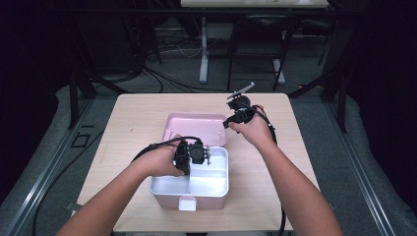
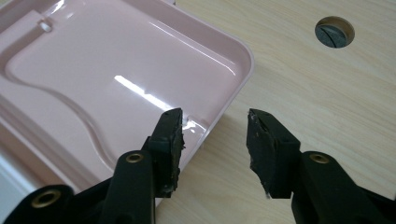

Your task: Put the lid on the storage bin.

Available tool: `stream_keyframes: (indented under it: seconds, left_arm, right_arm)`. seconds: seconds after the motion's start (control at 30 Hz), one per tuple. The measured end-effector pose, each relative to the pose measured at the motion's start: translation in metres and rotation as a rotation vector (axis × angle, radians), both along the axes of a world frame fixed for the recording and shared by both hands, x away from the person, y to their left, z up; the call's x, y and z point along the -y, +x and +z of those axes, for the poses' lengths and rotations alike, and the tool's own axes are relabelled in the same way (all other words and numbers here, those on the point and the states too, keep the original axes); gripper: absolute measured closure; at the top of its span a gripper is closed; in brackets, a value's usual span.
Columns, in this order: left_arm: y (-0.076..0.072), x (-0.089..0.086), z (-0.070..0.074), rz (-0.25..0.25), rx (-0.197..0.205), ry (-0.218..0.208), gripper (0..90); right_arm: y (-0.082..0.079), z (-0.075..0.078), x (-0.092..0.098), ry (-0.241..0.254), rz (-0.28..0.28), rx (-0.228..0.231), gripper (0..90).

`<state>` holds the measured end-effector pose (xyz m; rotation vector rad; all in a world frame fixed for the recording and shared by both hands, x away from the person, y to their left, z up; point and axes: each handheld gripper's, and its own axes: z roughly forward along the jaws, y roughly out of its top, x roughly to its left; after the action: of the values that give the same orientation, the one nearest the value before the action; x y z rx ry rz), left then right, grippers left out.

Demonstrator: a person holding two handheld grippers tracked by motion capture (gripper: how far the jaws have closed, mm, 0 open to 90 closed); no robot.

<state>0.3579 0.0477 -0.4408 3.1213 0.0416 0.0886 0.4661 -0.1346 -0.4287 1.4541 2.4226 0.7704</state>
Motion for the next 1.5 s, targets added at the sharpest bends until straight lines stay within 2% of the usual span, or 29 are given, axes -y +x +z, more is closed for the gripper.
stream_keyframes:
  seconds: [0.1,0.13,0.2,0.5,0.87,1.2,1.27,1.3,1.5]
  left_arm:
    - [0.000,0.000,0.000,0.000,0.000,0.000,85.6]
    - [0.000,0.000,0.000,0.000,0.000,-0.001,85.6]
    - [0.000,0.000,0.000,0.000,0.001,-0.001,85.6]
    - [-0.001,0.000,0.000,0.000,0.001,0.001,85.7]
    - [-0.001,0.000,0.000,-0.003,0.004,-0.001,85.9]
    - [-0.001,0.000,0.000,-0.003,0.005,-0.001,85.9]
    - [-0.001,0.000,0.000,-0.003,0.005,-0.001,85.9]
    - [-0.001,0.000,0.000,-0.003,0.006,-0.001,85.9]
    - [-0.002,0.000,0.000,-0.004,0.008,-0.001,86.0]
  right_arm:
    - [0.006,-0.006,-0.001,-0.001,-0.010,-0.006,56.6]
    - [0.008,-0.007,-0.001,0.011,-0.005,-0.027,56.6]
    - [0.010,-0.010,-0.002,-0.004,-0.024,-0.005,56.5]
    - [0.021,-0.016,0.001,0.024,-0.065,-0.025,56.5]
    - [0.032,-0.027,-0.003,0.015,-0.106,-0.040,59.0]
    - [0.039,-0.035,-0.006,0.016,-0.131,-0.063,65.9]
    - [0.040,-0.037,-0.007,0.027,-0.138,-0.047,66.3]
    - [0.041,-0.038,-0.008,0.019,-0.141,-0.079,69.0]
    - [0.045,-0.042,-0.012,0.030,-0.168,-0.103,74.7]
